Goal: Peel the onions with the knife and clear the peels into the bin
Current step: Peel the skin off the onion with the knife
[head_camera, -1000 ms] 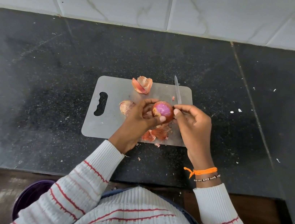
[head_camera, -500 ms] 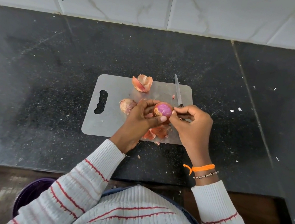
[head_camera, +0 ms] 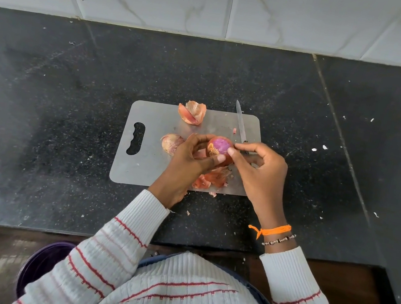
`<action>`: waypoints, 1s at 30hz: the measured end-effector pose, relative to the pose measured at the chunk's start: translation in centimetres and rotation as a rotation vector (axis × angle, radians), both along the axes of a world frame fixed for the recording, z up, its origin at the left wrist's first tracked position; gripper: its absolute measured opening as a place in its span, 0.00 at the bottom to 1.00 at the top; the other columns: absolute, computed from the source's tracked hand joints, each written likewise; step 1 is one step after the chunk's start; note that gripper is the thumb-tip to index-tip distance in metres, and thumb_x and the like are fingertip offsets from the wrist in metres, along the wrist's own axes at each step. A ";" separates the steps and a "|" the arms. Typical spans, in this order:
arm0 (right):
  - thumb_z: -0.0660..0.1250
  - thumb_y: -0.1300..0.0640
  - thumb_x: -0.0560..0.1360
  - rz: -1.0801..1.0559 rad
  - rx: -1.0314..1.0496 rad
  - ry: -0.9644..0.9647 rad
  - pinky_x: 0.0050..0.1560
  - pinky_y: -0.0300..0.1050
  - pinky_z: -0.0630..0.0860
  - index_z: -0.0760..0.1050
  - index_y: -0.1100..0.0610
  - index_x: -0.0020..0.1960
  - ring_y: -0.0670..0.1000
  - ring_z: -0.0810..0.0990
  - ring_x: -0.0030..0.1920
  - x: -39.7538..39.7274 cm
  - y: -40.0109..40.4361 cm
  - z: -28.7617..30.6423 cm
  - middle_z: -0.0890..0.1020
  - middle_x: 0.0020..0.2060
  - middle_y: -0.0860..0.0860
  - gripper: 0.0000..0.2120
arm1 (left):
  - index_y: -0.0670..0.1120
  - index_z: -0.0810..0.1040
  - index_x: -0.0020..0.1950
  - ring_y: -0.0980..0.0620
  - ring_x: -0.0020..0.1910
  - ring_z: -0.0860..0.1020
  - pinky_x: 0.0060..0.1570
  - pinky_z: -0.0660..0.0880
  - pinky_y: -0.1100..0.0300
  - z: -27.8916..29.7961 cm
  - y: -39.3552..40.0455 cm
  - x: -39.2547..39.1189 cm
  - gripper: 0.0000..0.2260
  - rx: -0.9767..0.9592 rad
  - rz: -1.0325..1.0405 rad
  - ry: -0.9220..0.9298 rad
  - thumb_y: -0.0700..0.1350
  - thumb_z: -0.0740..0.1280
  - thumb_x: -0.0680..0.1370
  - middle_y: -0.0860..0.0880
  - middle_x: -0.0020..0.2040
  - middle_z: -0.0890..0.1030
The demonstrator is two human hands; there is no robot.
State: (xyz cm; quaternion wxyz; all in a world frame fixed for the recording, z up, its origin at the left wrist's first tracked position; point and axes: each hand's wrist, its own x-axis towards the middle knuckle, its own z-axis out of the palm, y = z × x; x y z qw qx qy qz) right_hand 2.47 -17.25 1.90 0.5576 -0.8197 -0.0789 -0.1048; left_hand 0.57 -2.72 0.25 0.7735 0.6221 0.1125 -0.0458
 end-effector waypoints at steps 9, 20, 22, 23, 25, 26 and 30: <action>0.72 0.64 0.69 -0.005 -0.083 -0.140 0.38 0.33 0.76 0.80 0.63 0.39 0.45 0.79 0.37 0.1 0.6 -0.4 0.81 0.36 0.52 0.02 | 0.39 0.73 0.62 0.43 0.57 0.79 0.56 0.77 0.45 -0.1 0.1 -0.1 0.24 0.030 0.013 -0.004 0.40 0.74 0.68 0.40 0.58 0.78; 0.72 0.69 0.67 -0.072 -0.122 -0.087 0.35 0.32 0.75 0.77 0.59 0.37 0.48 0.80 0.33 1.1 -0.6 -1.4 0.80 0.36 0.54 0.07 | 0.41 0.70 0.65 0.41 0.62 0.75 0.58 0.76 0.49 0.1 0.1 0.0 0.18 -0.145 -0.054 0.040 0.33 0.66 0.75 0.42 0.62 0.74; 0.72 0.68 0.68 -0.096 -0.118 -0.052 0.36 0.38 0.77 0.76 0.58 0.38 0.50 0.80 0.35 1.3 -0.9 -1.6 0.80 0.37 0.53 0.08 | 0.43 0.69 0.64 0.41 0.62 0.75 0.58 0.76 0.49 0.2 0.2 0.1 0.20 -0.149 -0.052 0.045 0.33 0.66 0.74 0.41 0.63 0.74; 0.72 0.67 0.69 -0.096 -0.115 -0.033 0.38 0.41 0.78 0.76 0.57 0.39 0.50 0.81 0.37 1.3 -0.9 -1.7 0.80 0.38 0.53 0.07 | 0.43 0.69 0.64 0.41 0.62 0.75 0.57 0.77 0.50 0.2 0.2 0.1 0.20 -0.146 -0.049 0.046 0.32 0.67 0.74 0.41 0.64 0.74; 0.69 0.67 0.71 -0.062 -0.099 0.001 0.43 0.44 0.80 0.79 0.57 0.43 0.48 0.82 0.41 1.2 -0.7 -1.3 0.82 0.40 0.51 0.07 | 0.42 0.69 0.64 0.41 0.62 0.75 0.53 0.79 0.53 0.1 0.2 0.1 0.20 -0.140 -0.048 0.043 0.32 0.67 0.74 0.40 0.65 0.73; 0.68 0.67 0.72 -0.038 -0.079 0.018 0.45 0.43 0.80 0.80 0.57 0.45 0.46 0.82 0.43 1.0 -0.5 -1.1 0.83 0.42 0.51 0.07 | 0.43 0.70 0.64 0.41 0.63 0.75 0.52 0.79 0.55 0.0 0.2 0.1 0.20 -0.135 -0.049 0.038 0.32 0.67 0.74 0.40 0.65 0.72; 0.70 0.62 0.72 0.016 -0.019 0.044 0.44 0.31 0.77 0.81 0.58 0.49 0.40 0.82 0.44 0.4 0.2 -0.2 0.82 0.42 0.46 0.06 | 0.44 0.71 0.64 0.41 0.63 0.74 0.58 0.76 0.48 -0.2 0.3 0.2 0.20 -0.101 -0.058 0.017 0.32 0.67 0.74 0.39 0.64 0.73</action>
